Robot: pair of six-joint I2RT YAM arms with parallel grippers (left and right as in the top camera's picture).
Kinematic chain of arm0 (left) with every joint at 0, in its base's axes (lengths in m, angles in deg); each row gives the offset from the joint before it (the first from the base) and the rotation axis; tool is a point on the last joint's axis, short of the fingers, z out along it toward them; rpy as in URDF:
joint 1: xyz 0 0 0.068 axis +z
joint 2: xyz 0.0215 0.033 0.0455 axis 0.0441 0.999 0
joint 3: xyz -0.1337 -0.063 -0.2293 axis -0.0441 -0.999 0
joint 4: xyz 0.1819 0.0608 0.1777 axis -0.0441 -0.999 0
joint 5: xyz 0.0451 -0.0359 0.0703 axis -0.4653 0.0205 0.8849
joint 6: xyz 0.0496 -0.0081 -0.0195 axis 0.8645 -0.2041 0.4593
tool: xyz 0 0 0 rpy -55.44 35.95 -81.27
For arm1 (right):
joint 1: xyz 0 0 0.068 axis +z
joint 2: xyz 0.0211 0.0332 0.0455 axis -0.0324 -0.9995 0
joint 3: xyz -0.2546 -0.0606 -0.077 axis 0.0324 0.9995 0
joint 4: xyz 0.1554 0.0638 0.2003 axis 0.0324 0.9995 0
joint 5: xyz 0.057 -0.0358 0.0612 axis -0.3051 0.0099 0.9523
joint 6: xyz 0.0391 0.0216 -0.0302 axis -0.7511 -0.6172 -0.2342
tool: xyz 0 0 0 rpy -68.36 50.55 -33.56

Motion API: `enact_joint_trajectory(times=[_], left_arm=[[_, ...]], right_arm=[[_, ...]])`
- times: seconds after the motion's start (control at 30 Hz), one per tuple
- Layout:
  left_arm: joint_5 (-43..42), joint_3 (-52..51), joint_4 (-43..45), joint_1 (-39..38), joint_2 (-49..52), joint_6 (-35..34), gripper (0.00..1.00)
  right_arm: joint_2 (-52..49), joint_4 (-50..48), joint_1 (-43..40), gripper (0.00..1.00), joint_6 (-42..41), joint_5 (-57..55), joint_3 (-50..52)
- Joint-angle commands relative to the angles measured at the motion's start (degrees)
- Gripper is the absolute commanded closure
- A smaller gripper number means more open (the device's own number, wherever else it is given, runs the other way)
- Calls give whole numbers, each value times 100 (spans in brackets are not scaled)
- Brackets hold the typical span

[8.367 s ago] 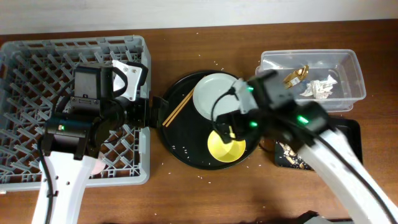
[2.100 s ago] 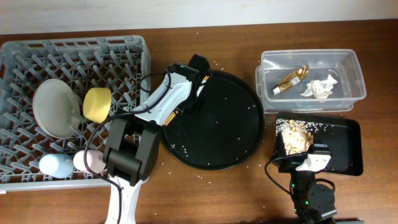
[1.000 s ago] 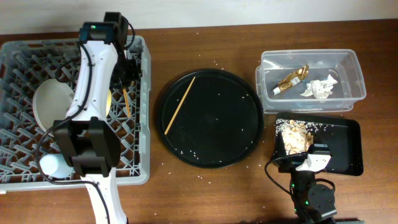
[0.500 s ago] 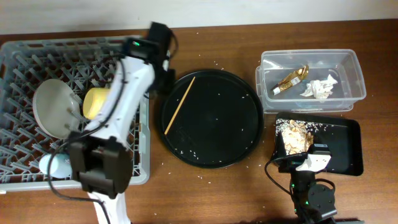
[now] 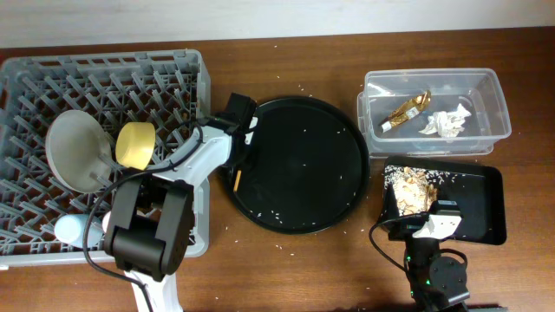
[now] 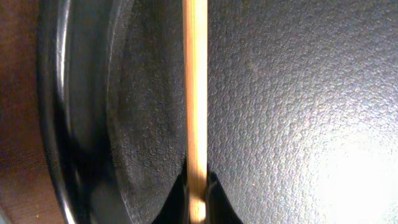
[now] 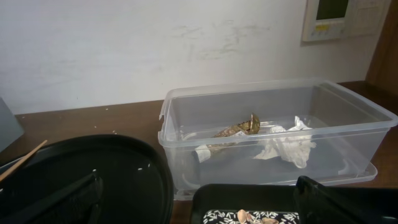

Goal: Sort waste into correct bins and load items into the dishwasher rack

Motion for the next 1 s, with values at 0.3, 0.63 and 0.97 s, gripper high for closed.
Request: enact_joint_trajectory(times=[0.3,0.63,0.97], left_arm=[[942,1661,-2717,1158,-1392,-142,100],[507,894,-2514,1128,-1429,-555,54],[369,1545,-3429,258,-4212,-509,1]], right_arm=[[42,17,-17,2,-22,-11,42],[42,17,-17,2,-22,-11,42],[42,17,-17,1,-22,-11,42]])
